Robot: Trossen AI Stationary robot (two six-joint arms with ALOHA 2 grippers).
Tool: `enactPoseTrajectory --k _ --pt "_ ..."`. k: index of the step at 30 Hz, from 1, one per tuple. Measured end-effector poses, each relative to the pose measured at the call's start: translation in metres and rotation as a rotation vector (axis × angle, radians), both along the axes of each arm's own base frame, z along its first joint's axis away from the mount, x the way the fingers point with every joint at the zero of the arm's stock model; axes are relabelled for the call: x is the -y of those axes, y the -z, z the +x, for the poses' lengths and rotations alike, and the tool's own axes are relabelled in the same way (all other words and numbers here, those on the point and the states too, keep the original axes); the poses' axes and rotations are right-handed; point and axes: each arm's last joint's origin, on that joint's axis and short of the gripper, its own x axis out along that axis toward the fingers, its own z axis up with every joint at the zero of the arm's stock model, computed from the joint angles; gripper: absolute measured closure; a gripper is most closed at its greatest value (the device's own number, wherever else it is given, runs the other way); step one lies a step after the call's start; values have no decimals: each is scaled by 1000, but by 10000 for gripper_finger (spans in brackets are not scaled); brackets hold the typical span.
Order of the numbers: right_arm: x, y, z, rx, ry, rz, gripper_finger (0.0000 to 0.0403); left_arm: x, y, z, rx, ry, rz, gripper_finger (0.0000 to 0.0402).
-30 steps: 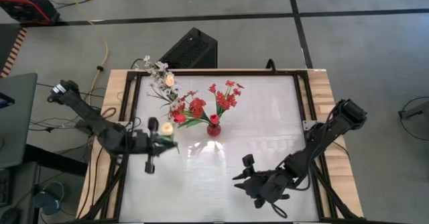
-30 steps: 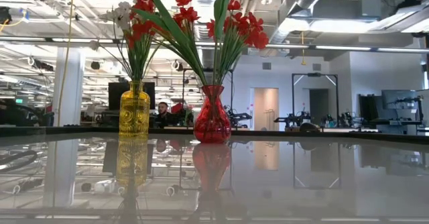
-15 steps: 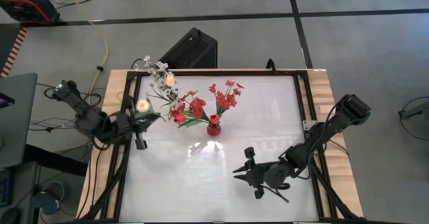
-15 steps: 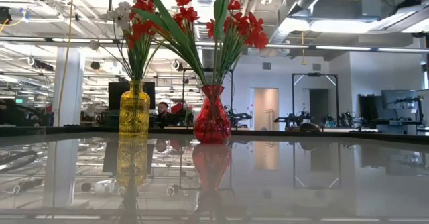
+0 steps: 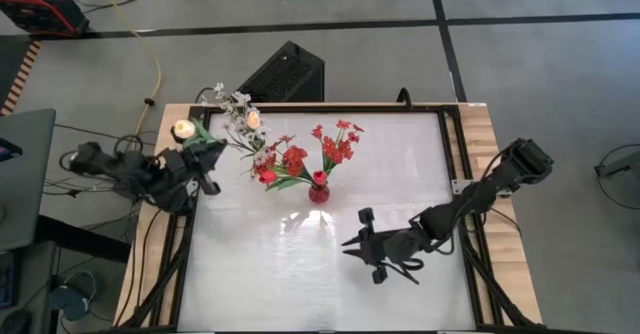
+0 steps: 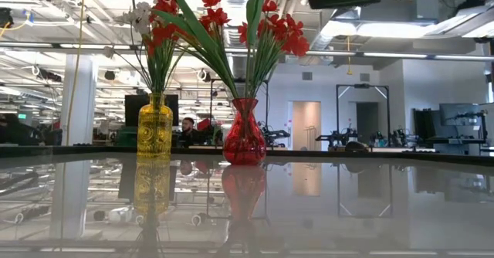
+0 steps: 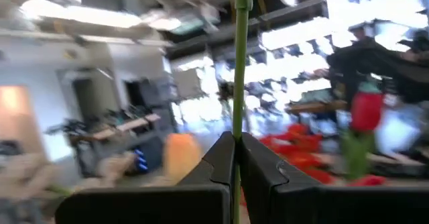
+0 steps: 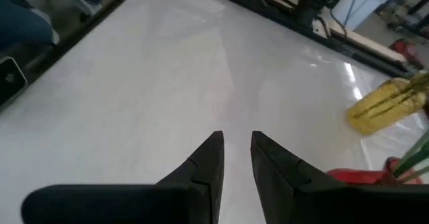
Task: Sort flowers into vase by color
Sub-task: Put the white tulip into the yellow vase
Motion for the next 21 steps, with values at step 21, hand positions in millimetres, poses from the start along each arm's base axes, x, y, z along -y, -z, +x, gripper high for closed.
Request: enactPoseTrajectory --k 21 --pt "14 0 8 -17 -10 17 301 -29 52 2 109 -93 -35 401"
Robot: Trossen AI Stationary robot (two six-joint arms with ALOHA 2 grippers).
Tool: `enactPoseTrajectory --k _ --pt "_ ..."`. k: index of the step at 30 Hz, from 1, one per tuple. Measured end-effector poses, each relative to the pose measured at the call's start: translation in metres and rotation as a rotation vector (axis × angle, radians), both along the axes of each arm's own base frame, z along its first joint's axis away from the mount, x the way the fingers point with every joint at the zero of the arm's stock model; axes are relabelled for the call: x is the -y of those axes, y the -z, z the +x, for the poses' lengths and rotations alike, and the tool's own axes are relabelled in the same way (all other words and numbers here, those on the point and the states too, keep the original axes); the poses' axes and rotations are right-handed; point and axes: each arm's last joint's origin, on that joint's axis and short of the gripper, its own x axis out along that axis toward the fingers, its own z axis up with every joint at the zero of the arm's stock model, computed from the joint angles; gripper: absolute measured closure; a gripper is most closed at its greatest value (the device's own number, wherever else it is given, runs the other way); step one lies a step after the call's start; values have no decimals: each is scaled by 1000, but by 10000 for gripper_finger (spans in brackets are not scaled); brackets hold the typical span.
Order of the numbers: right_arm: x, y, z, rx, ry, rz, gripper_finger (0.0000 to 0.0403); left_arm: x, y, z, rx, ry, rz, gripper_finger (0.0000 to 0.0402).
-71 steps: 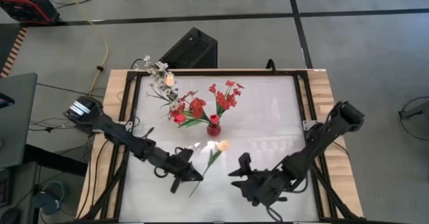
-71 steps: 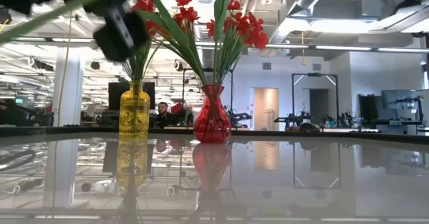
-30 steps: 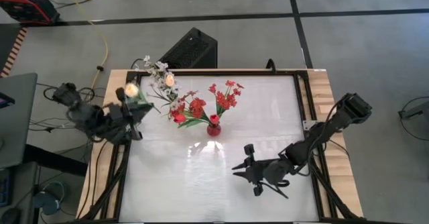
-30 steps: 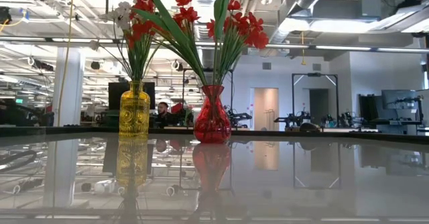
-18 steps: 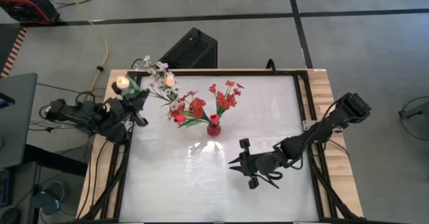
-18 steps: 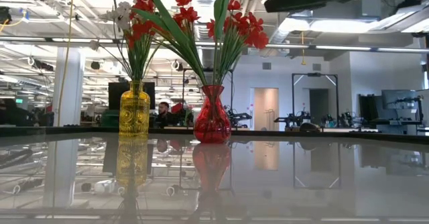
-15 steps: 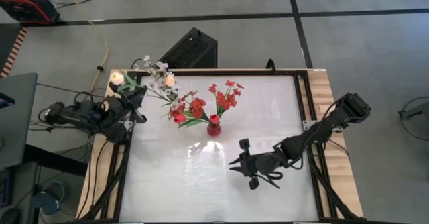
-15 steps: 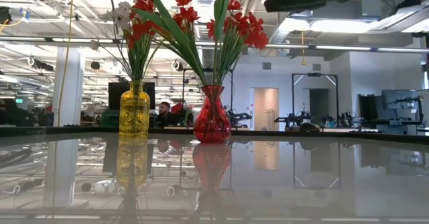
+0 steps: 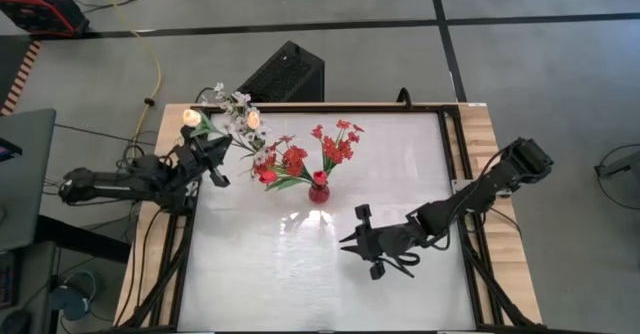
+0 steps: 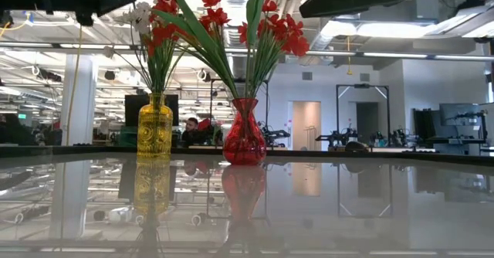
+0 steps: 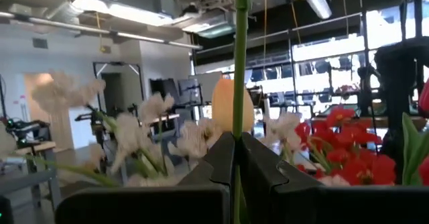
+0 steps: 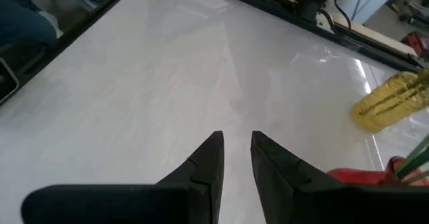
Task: Sort flowers into vase by color
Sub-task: Put the white tulip into the yellow vase
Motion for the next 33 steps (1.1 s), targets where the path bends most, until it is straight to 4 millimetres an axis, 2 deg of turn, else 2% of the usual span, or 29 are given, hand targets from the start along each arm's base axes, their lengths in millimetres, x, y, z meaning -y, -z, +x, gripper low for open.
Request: enactPoseTrajectory --k 16,33 --pt "10 0 5 1 10 -38 301 -22 43 4 50 27 -101 401" --pt "23 1 11 -11 9 -33 301 -25 50 6 54 90 -129 401"
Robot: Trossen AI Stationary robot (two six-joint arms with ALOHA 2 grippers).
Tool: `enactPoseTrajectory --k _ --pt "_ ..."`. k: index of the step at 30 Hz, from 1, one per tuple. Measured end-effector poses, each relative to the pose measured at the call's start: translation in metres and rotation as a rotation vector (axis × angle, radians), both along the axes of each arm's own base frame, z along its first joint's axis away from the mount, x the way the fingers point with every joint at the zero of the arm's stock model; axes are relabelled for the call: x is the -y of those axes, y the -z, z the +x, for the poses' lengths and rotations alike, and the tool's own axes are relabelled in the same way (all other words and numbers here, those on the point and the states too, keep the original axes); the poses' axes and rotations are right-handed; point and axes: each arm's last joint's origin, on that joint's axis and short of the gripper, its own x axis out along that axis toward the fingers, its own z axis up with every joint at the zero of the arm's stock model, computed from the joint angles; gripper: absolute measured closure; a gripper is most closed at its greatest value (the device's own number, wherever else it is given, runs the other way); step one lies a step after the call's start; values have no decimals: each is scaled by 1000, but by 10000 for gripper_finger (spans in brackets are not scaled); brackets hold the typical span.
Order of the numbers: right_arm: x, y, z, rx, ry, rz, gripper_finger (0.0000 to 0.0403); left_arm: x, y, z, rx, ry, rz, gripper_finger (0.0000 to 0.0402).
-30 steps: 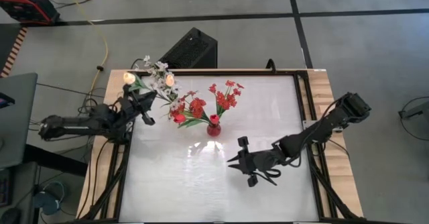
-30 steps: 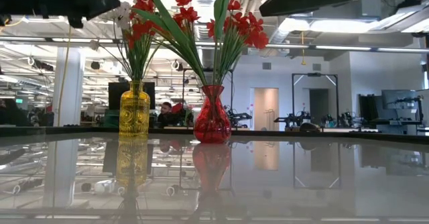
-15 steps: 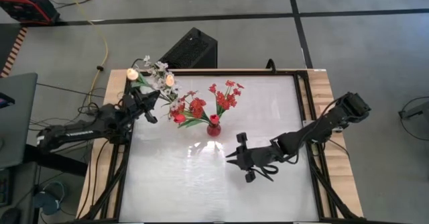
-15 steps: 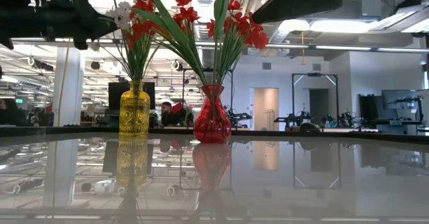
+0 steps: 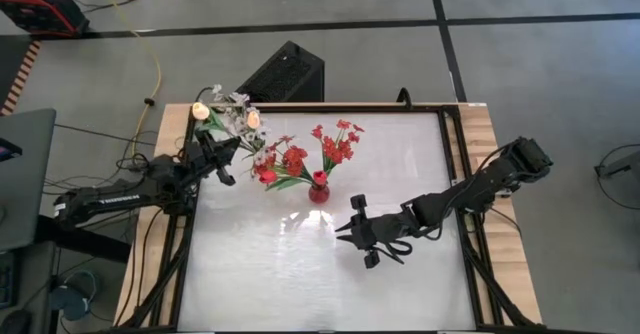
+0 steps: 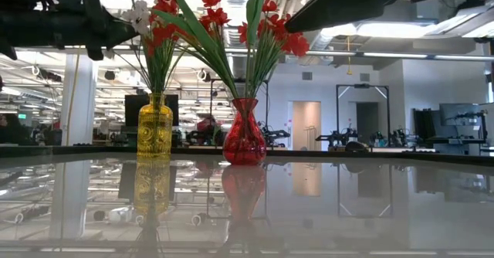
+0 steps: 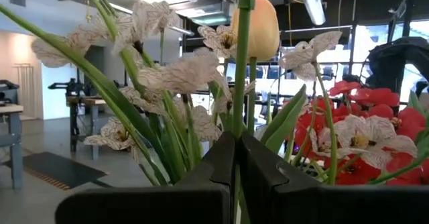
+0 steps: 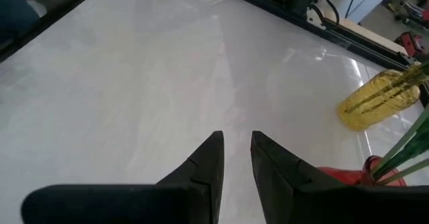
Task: Sort flowers into vase by color
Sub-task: Put the white tulip into the yellow vase
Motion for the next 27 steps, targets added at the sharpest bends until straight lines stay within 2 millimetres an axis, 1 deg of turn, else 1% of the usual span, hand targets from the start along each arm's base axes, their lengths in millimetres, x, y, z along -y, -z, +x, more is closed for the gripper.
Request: enactPoseTrajectory --k 12,20,24,27 --pt "0 0 0 0 -2 -4 301 -2 6 8 -61 2 -25 401" --pt "0 1 -1 -7 -4 -7 301 -2 -5 6 -17 -3 12 401" --pt "0 2 -1 -18 -4 -12 301 -1 -11 7 -4 26 27 401" --pt "0 2 -1 -20 0 -6 301 -1 -11 7 -6 32 28 401"
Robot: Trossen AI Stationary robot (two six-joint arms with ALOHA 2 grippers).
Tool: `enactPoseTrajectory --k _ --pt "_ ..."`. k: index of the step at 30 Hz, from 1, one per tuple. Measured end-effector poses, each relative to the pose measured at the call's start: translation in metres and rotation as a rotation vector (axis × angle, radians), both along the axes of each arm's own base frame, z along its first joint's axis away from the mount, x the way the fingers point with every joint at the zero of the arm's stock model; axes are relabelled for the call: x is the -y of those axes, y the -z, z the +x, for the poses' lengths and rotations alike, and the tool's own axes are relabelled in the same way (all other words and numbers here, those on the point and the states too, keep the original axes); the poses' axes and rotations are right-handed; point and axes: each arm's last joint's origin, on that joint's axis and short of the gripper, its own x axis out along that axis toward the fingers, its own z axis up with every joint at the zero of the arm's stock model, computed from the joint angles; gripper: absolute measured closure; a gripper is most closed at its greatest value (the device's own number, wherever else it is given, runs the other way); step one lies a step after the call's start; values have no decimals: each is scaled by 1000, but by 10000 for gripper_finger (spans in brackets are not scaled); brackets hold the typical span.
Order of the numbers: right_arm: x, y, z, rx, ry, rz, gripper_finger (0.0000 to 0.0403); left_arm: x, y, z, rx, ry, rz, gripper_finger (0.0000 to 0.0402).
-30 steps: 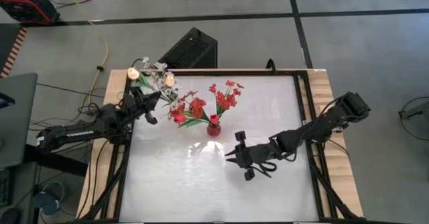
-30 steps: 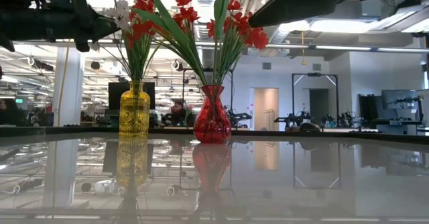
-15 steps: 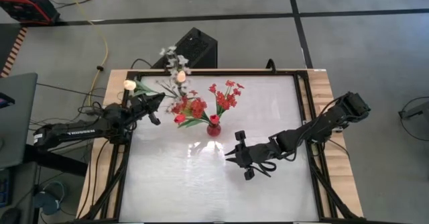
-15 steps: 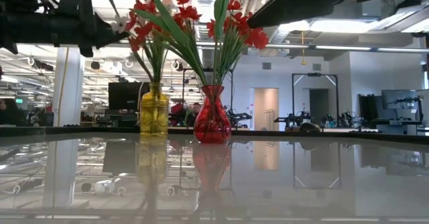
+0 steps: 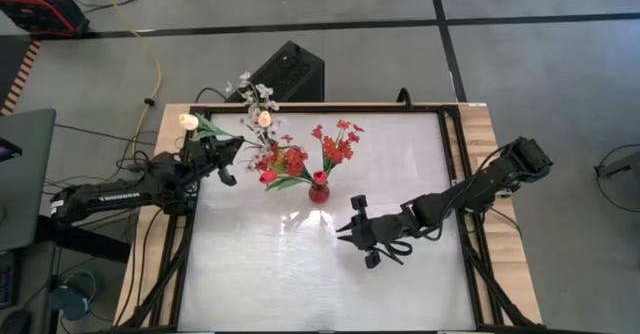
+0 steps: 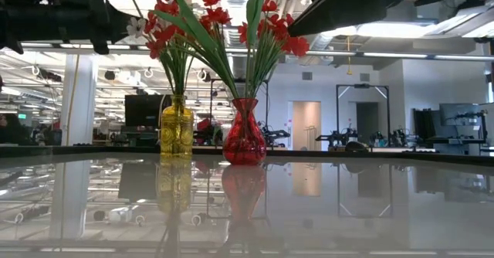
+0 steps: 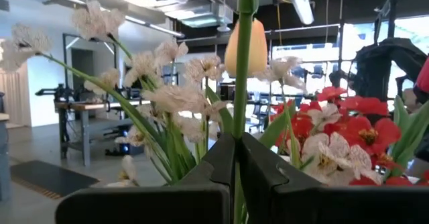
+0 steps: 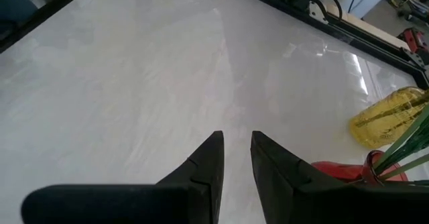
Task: Sort flowers into vase by color
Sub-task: Put the white tulip into the yellow vase
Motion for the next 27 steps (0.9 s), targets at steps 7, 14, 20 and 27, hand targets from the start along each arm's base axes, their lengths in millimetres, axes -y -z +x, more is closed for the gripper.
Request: enactPoseTrajectory --k 7,14,20,27 --pt "0 0 0 0 3 7 301 -1 6 4 -57 11 -25 401" --pt "0 0 0 0 5 10 301 -1 6 8 -51 35 -36 401" --pt "0 0 0 0 6 10 301 -3 9 13 -69 39 -38 401" --pt "0 0 0 0 9 15 301 -3 7 14 -50 28 -13 401"
